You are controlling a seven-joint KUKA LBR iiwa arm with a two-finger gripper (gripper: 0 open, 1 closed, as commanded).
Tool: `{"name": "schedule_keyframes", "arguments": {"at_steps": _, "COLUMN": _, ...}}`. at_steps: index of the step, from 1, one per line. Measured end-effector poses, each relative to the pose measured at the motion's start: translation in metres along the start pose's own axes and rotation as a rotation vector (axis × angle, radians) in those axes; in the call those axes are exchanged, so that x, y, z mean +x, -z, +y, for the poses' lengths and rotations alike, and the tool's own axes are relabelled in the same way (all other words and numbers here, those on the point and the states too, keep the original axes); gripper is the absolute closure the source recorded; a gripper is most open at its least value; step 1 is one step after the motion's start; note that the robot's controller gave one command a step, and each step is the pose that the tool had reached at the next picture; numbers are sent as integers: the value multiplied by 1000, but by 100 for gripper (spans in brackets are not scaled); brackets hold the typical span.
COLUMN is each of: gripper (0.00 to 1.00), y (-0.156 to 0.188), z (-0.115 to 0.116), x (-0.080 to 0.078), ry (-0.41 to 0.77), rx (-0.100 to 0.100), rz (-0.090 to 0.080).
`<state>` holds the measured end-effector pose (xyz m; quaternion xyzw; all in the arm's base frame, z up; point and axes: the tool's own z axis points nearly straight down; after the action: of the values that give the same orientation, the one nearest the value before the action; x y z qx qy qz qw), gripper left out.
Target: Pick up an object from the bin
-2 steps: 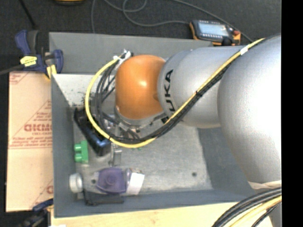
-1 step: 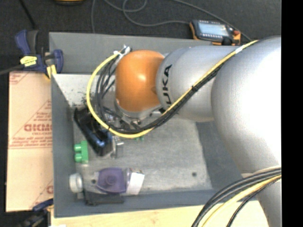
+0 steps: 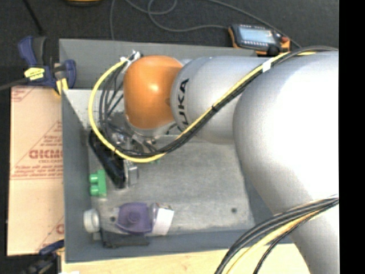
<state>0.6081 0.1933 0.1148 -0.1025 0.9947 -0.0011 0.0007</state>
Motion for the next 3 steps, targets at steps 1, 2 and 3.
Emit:
{"name": "schedule_keyframes", "arguments": {"at_steps": 1, "gripper": 0, "y": -26, "z": 4, "x": -16, "ry": 20, "rx": -7, "rz": 22}}
{"name": "schedule_keyframes", "arguments": {"at_steps": 2, "gripper": 0, "y": -36, "z": -2, "x": -16, "ry": 20, "rx": -20, "rz": 30}}
{"name": "schedule_keyframes", "arguments": {"at_steps": 3, "gripper": 0, "y": -28, "z": 8, "x": -25, "ry": 14, "rx": -5, "rz": 32}}
